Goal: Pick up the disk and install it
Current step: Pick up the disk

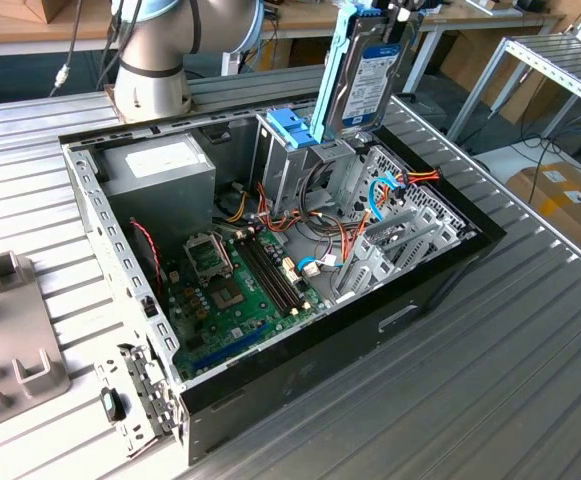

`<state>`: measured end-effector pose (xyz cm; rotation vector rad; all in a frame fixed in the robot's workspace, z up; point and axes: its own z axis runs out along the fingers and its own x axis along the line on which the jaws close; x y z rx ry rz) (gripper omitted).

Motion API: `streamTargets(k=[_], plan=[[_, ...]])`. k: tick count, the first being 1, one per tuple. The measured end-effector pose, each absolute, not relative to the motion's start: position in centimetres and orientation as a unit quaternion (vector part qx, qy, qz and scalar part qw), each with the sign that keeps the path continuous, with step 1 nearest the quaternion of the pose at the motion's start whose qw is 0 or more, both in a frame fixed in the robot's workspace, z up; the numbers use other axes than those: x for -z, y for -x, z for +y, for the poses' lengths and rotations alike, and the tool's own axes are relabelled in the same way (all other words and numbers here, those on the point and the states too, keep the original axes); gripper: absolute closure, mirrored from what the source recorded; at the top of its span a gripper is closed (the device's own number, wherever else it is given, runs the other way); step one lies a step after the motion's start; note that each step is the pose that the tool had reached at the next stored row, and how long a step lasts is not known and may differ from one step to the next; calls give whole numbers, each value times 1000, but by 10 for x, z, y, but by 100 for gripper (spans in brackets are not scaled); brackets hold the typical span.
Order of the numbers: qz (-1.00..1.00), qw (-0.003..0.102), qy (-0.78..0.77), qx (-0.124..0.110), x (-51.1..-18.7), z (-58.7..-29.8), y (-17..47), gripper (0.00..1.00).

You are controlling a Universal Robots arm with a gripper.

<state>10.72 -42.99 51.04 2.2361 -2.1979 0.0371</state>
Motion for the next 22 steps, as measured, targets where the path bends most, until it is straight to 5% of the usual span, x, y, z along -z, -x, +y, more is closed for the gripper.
streamTargets(k=[22], plan=[[-701,3,-713,-12,-510,-517,-107,65]])
